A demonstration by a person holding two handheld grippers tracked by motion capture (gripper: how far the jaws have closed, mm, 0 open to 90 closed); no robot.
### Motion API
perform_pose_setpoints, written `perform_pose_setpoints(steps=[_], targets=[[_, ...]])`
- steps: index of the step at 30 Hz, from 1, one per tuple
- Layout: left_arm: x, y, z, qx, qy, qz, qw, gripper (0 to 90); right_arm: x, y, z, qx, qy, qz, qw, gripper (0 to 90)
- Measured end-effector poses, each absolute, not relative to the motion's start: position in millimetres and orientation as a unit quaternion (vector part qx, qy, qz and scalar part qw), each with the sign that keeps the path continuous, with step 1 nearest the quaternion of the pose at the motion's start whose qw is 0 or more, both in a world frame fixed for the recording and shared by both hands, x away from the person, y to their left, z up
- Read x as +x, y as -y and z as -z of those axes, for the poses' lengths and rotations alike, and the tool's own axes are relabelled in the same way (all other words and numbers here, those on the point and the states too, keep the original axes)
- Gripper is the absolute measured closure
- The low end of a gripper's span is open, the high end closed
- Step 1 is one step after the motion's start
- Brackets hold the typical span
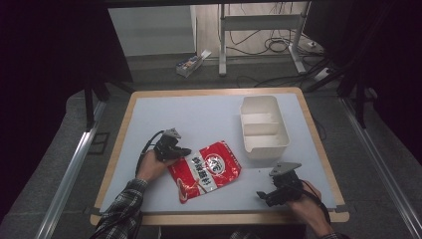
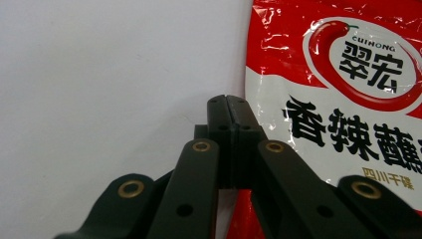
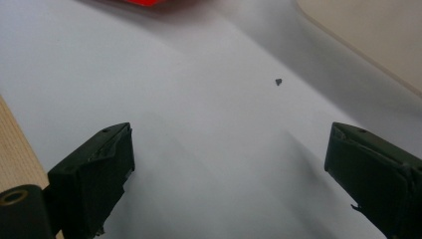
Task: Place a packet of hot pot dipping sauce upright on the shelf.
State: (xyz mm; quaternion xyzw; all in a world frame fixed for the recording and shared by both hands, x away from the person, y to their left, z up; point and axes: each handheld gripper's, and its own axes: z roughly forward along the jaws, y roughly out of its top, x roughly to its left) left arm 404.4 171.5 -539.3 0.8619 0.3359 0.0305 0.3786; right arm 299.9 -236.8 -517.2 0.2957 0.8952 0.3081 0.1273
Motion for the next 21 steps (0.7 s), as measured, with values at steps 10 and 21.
perform_pose_setpoints(steps=[10, 21], targets=[[398.1, -155.1, 534.7, 0.883, -0.301, -0.027, 0.359, 90.0, 299.9, 237.1, 517.1, 0.295, -0.895, -0.311, 0.126, 5.4], [395.7, -152.9, 533.2, 0.881, -0.307, -0.059, 0.356, 83.5, 299.4, 237.0, 517.3, 0.296, -0.894, -0.312, 0.122, 5.4]])
